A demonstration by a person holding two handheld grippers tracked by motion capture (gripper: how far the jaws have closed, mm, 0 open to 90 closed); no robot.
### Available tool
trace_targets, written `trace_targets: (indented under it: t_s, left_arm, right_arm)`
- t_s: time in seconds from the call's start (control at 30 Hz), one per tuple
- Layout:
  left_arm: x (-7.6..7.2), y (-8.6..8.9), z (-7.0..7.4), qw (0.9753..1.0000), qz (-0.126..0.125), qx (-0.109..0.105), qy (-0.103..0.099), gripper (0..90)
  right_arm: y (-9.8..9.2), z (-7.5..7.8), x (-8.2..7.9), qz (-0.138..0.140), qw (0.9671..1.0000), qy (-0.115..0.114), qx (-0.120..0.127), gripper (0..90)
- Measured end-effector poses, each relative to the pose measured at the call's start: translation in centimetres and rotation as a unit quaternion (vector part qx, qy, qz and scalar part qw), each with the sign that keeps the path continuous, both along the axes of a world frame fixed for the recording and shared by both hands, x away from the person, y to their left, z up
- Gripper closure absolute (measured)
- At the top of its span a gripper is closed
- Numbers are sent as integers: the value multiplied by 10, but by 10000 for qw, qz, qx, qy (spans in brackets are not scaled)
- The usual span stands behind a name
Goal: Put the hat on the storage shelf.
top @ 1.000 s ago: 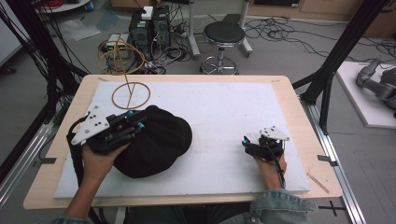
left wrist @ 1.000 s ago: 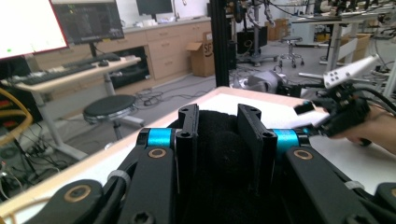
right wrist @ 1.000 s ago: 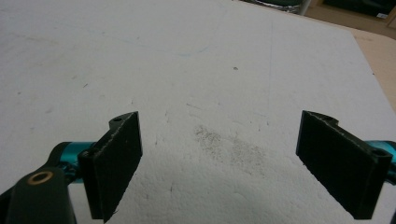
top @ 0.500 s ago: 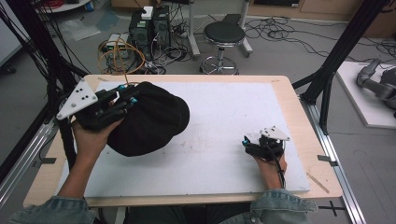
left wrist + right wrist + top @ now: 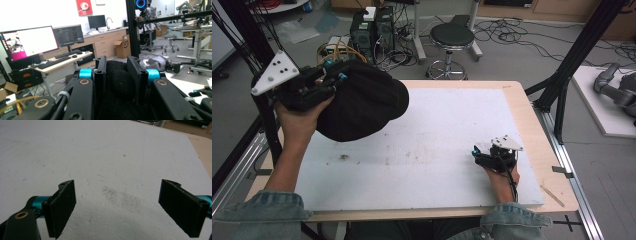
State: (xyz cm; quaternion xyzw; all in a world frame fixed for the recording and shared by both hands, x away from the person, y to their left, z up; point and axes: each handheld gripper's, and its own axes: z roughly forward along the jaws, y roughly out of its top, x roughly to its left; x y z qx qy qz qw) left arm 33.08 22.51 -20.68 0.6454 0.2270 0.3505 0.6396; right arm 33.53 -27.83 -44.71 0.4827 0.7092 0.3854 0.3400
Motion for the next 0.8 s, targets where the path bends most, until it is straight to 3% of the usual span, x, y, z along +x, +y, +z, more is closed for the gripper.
trace_targets:
  t_s: [0.4, 0.8]
  left_arm:
    - [27, 9, 31, 9996, 250, -24, -120, 697]
    - [62, 35, 50, 9977, 623, -217, -166, 697]
  right_arm:
    - [-2, 0, 0, -32, 10000, 5, 27, 142]
    - [-4, -1, 0, -39, 10000, 12, -13, 142]
